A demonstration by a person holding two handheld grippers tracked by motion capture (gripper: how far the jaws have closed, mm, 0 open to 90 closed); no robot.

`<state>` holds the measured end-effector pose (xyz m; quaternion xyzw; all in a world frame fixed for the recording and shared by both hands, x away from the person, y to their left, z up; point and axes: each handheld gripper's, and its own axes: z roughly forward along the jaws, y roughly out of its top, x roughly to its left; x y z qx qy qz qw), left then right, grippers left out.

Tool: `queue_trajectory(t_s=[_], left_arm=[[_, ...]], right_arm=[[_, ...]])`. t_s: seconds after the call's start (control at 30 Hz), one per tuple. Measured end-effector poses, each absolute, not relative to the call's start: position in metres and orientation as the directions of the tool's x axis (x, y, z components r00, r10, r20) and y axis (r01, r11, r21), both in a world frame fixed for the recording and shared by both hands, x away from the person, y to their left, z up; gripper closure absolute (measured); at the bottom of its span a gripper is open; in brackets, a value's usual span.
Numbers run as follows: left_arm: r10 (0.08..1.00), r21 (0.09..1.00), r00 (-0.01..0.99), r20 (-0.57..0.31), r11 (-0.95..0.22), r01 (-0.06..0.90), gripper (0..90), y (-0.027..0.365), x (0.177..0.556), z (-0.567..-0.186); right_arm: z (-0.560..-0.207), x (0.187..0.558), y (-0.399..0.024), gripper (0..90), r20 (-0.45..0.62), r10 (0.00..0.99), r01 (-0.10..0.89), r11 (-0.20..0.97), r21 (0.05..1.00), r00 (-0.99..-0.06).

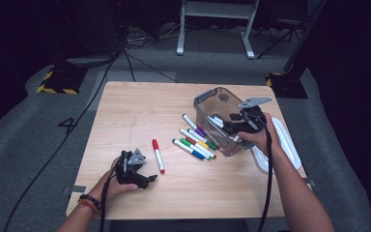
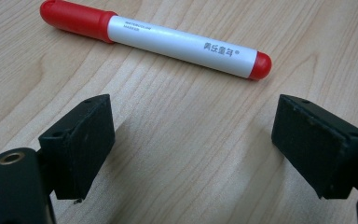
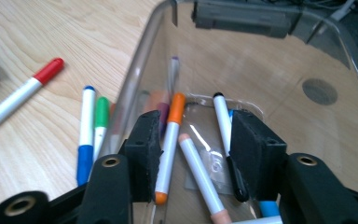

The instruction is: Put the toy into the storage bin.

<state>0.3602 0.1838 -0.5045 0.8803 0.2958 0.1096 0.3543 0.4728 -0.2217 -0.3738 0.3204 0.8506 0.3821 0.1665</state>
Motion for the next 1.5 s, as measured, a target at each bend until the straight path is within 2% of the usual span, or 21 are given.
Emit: queue_trajectory(t_s=[0.47, 0.87, 1.2, 1.5], left_arm=[[0.599, 0.689, 0.801, -0.017, -0.574, 0.443, 13.6, 0.184, 0.36, -0.504], [0.597, 0.688, 0.802, -0.014, -0.576, 0.441, 13.7, 0.191, 0.358, -0.504], [0.6, 0.689, 0.8, -0.017, -0.573, 0.445, 13.7, 0.193, 0.357, -0.505], [0.599, 0.688, 0.801, -0.015, -0.575, 0.443, 13.7, 0.194, 0.356, -0.505]], right_arm=[[-0.357, 0.439, -0.221, 43.1, -0.043, 0.647, 0.35, 0.466, 0.813, -0.761], [-0.346, 0.399, -0.198, 39.2, -0.082, 0.569, 0.246, 0.475, 0.845, -0.818], [-0.359, 0.379, -0.158, 35.0, -0.111, 0.504, 0.184, 0.499, 0.847, -0.856], [-0.391, 0.384, -0.115, 35.9, -0.086, 0.45, 0.191, 0.534, 0.824, -0.889]])
